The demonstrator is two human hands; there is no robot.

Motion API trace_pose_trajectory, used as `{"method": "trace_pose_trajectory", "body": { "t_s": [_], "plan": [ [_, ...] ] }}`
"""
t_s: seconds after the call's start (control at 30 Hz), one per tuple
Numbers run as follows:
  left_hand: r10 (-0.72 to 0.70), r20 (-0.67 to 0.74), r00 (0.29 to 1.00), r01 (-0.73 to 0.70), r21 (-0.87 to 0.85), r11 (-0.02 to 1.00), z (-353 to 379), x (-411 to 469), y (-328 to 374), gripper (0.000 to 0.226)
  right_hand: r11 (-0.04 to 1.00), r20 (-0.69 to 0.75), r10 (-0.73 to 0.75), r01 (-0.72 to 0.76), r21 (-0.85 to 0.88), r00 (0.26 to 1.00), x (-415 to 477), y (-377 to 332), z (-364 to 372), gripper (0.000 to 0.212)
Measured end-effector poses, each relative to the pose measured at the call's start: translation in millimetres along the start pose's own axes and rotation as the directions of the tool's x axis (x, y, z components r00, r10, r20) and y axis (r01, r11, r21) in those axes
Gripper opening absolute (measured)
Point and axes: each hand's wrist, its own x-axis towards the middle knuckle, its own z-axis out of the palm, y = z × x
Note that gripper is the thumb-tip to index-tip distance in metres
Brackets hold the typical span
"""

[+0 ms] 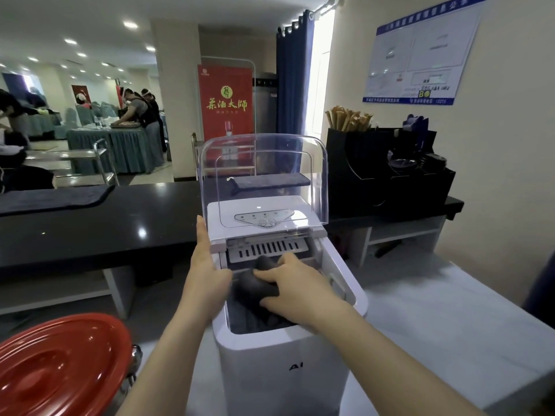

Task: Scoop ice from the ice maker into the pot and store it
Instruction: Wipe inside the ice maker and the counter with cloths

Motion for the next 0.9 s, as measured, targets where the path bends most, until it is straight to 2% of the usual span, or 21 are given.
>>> {"method": "trace_pose_trajectory", "body": {
  "t_s": [0.13, 0.3, 0.37, 0.43, 0.57, 0.73, 0.9],
  "plan": [
    [-0.009, -0.013, 1.0, 0.009, 0.01, 1.0, 0, 2, -6, 0.103, 0.963, 0.111, -0.181, 0.199, -0.183, 0.977, 8, -3, 0, 0.052],
    [-0.032, 0.002, 0.999, 0.032, -0.033, 0.999, 1, 2, -5, 0.103, 0.796, 0.144, -0.445, 0.464, -0.389, 0.884, 20, 0, -6, 0.051],
    [-0.051, -0.001, 0.999, 0.051, -0.049, 0.997, 1, 4, -7, 0.102, 0.729, 0.133, -0.521, 0.521, -0.445, 0.843, 23, -2, -7, 0.047],
    [-0.07, -0.01, 0.997, 0.07, -0.051, 0.996, 2, 5, -10, 0.103, 0.707, 0.114, -0.546, 0.529, -0.47, 0.83, 24, -2, -5, 0.046],
    [-0.088, -0.012, 0.996, 0.088, -0.03, 0.996, 1, 7, -13, 0.107, 0.711, 0.095, -0.491, 0.461, -0.531, 0.866, 20, 0, -2, 0.044],
    [-0.106, -0.008, 0.994, 0.106, -0.036, 0.994, 3, 7, -11, 0.105, 0.726, 0.135, -0.295, 0.314, -0.611, 0.946, 12, 14, -17, 0.036],
    [-0.127, -0.034, 0.991, 0.126, -0.036, 0.991, 5, 6, -6, 0.107, 0.756, 0.179, -0.106, 0.196, -0.625, 0.978, 6, 13, -31, 0.03]
  ]
}}
